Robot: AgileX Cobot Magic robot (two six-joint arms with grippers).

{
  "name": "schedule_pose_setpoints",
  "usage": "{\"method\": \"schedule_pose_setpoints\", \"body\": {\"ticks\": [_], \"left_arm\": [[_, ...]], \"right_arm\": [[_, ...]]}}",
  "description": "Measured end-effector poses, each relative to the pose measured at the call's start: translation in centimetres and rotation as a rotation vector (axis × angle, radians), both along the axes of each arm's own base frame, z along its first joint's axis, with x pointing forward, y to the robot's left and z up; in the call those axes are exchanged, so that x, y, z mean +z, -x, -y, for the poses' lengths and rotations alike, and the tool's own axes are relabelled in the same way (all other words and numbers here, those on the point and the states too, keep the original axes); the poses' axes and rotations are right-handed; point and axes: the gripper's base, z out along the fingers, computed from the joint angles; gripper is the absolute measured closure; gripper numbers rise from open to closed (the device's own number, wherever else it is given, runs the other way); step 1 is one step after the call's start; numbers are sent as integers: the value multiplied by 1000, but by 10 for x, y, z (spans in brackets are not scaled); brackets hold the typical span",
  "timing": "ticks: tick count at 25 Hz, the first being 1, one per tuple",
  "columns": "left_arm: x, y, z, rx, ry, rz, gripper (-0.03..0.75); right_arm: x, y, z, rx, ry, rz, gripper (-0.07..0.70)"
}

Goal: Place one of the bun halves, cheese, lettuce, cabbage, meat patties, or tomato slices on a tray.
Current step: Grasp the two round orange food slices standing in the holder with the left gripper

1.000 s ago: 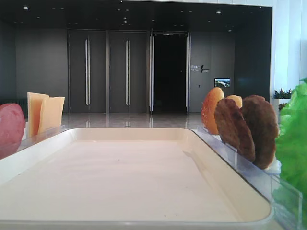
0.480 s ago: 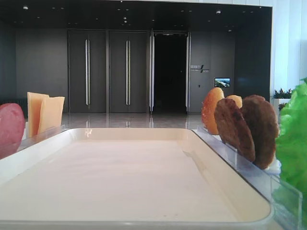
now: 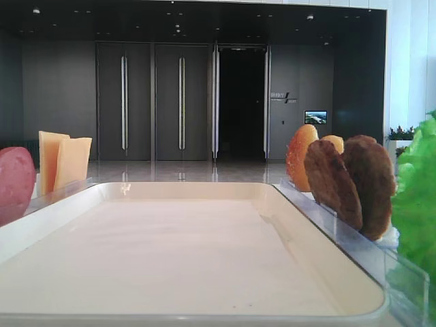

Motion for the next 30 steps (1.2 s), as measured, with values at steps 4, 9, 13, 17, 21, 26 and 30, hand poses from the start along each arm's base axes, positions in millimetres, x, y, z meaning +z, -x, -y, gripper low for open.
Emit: {"method": "schedule_pose_setpoints", "body": {"ticks": [4,9,13,17,21,26,30], "left_arm": [[-4,2,-1,12,-11,-18,286],[-13,5,-4,25,-37,-50,286],[-26,8,-9,37,-78,-69,286],[-28,6,-9,33,-74,-34,288],[-27,1,-7,27,-50,19,290],[-26,-1,-5,25,-29,48,290],[-27,-2,-5,25,-29,47,291]], "right_arm": [[0,0,0,-1,-1,0,325],[0,0,0,-1,-1,0,325],[0,0,0,-1,-1,0,325],[0,0,0,-1,-1,0,325],[0,0,0,-1,-1,0,325],[0,0,0,-1,-1,0,325],[0,0,0,-1,-1,0,325]]}}
